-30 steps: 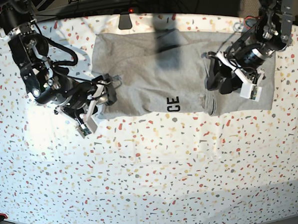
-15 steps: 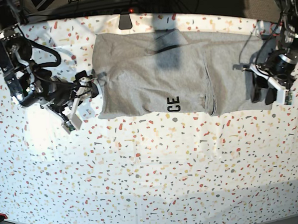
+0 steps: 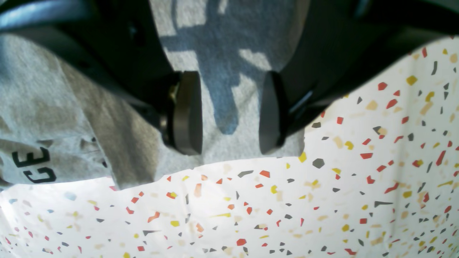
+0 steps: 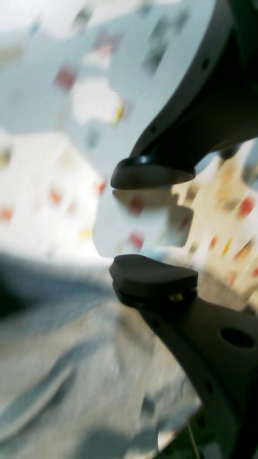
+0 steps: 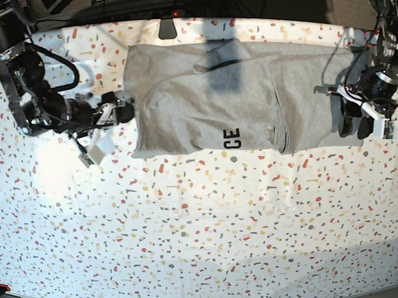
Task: Fold the T-shirt properly
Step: 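Grasp the shirt's end with the right gripper, then fold the shirt end over toward the left gripper with the right gripper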
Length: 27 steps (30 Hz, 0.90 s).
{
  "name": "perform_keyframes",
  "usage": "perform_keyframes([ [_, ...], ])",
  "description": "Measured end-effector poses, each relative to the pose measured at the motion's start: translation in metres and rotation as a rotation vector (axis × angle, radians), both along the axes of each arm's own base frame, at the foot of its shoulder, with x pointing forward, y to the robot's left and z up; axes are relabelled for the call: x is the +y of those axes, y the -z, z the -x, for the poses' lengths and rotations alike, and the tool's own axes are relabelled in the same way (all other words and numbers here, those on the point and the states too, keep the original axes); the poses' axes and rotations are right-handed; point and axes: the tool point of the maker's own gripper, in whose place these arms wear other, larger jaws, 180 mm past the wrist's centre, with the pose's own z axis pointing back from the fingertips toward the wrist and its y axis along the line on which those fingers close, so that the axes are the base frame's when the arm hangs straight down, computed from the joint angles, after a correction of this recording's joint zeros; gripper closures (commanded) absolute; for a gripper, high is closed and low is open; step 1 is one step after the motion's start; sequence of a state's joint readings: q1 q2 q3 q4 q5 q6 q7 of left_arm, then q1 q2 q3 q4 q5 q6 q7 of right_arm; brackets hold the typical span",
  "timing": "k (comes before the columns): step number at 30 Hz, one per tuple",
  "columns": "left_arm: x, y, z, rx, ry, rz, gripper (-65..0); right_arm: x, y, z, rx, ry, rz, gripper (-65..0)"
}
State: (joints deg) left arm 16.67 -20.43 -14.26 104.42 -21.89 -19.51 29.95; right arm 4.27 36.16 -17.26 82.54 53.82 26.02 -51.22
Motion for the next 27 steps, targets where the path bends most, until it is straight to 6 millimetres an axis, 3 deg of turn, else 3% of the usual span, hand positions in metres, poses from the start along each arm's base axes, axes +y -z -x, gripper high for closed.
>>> perform_keyframes([
  [4,0.000,0.000,0.000,0.000,0.000,0.000,-25.6,0.030,-0.002,0.002,0.012,-0.007,-0.091,-33.6],
  [10,0.000,0.000,0.000,0.000,0.000,0.000,-25.6,0.048,0.005,0.009,-0.004,-0.080,-0.082,-33.5],
  [13,0.000,0.000,0.000,0.000,0.000,0.000,-25.6,0.057,0.011,0.008,-0.044,-0.124,-0.033,-24.6],
  [18,0.000,0.000,0.000,0.001,0.000,0.000,-25.6,0.072,0.018,0.004,-0.091,-0.154,0.011,0.0],
  [23,0.007,0.005,0.001,0.015,-0.001,-0.079,-25.6,0.071,0.018,0.001,-0.105,-0.154,0.031,0.0],
  [27,0.011,0.006,0.002,0.020,-0.001,-0.121,-25.6,0.053,0.016,-0.005,-0.101,-0.108,0.049,0.0],
])
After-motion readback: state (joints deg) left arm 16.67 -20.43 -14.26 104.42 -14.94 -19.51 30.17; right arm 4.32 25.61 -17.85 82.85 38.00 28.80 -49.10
